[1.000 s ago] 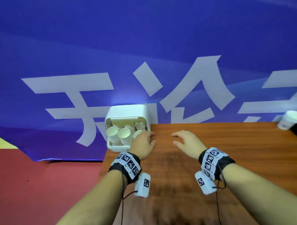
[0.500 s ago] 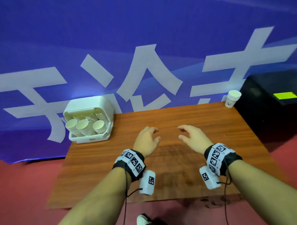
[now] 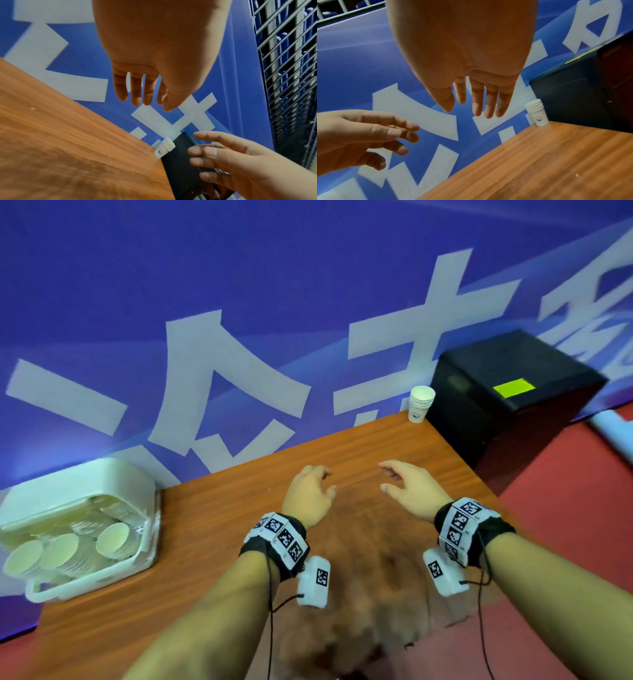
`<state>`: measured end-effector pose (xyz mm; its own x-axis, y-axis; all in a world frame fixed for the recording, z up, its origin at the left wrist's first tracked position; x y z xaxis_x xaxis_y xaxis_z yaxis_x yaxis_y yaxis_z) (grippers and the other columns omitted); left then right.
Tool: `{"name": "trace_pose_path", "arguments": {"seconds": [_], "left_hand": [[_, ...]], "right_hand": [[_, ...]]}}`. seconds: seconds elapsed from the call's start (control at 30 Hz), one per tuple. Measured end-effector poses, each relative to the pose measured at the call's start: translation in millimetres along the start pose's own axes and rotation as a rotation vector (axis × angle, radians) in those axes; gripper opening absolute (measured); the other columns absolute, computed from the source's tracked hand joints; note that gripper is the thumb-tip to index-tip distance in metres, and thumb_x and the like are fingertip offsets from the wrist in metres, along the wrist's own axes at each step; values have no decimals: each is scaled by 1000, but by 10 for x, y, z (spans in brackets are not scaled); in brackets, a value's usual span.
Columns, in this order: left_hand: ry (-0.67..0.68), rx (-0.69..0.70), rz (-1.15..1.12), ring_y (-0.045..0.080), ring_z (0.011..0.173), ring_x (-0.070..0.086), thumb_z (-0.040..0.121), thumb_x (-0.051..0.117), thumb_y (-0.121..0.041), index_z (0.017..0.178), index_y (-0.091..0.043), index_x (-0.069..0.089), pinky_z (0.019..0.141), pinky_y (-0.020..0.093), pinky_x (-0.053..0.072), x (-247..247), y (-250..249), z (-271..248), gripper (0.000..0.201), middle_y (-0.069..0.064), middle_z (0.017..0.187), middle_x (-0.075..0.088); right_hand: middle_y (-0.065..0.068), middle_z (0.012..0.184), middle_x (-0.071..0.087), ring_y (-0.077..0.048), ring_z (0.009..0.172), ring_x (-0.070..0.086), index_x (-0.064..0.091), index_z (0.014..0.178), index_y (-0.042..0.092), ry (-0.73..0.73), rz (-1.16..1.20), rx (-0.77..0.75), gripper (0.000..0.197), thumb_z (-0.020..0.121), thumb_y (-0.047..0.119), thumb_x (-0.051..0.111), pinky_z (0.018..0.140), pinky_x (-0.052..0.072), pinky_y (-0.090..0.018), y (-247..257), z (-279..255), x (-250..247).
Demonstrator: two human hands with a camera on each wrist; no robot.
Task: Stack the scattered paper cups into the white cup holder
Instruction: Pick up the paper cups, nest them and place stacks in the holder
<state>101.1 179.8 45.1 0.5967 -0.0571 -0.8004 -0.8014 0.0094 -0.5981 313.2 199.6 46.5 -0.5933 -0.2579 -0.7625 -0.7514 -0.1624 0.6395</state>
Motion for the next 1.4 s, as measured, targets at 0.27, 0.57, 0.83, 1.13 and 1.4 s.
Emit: {"name": "trace_pose_path", "arguments": {"seconds": [0.27,0.57,0.83,1.13,1.4], "left_hand": [[95,56,-36,21,112,54,93,59,-29,131,-18,54,99,38,45,445,-407,722,39,0,129,52],[87,-33,-28,20,110,55,92,60,-28,129,-19,55,98,35,44,973,-723,1629,38,-1,125,54],[68,-114,0,23,113,52,91,61,-25,129,-16,56,101,34,41,1484,-1048,2429,39,4,124,55],[116,-214,43,26,111,51,88,62,-27,129,-19,55,101,38,41,1873,-1029,2914,43,5,122,53],[123,-286,30,24,116,50,86,62,-20,128,-17,56,103,32,37,1925,-766,3081,43,3,125,53]], "right_hand": [[4,114,58,-12,106,54,48,136,24,-88,69,109,49,90,24,64,93,42,-26,-669,293,-481],[1,113,57,-16,102,58,47,137,24,-56,202,152,53,88,18,66,95,46,-31,-1608,1067,-794],[-3,116,54,-18,90,59,44,139,23,-33,273,236,57,87,16,66,92,47,-33,-2401,1908,-1102],[-3,142,39,-19,123,50,37,145,29,13,396,293,66,85,16,63,108,38,-35,-2668,2497,-912],[-5,141,34,-22,123,45,27,149,32,9,470,377,75,85,9,57,98,35,-25,-2723,2930,-734]]}}
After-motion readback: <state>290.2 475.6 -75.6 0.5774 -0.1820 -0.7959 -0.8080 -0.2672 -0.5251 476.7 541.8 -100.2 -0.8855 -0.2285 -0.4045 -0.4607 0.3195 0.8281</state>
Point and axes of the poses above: each hand's wrist, its own z-axis towards the middle knuckle, its own x-axis out of the palm, y = z × x, the point moved 7 cm from there along z, towards the middle knuckle
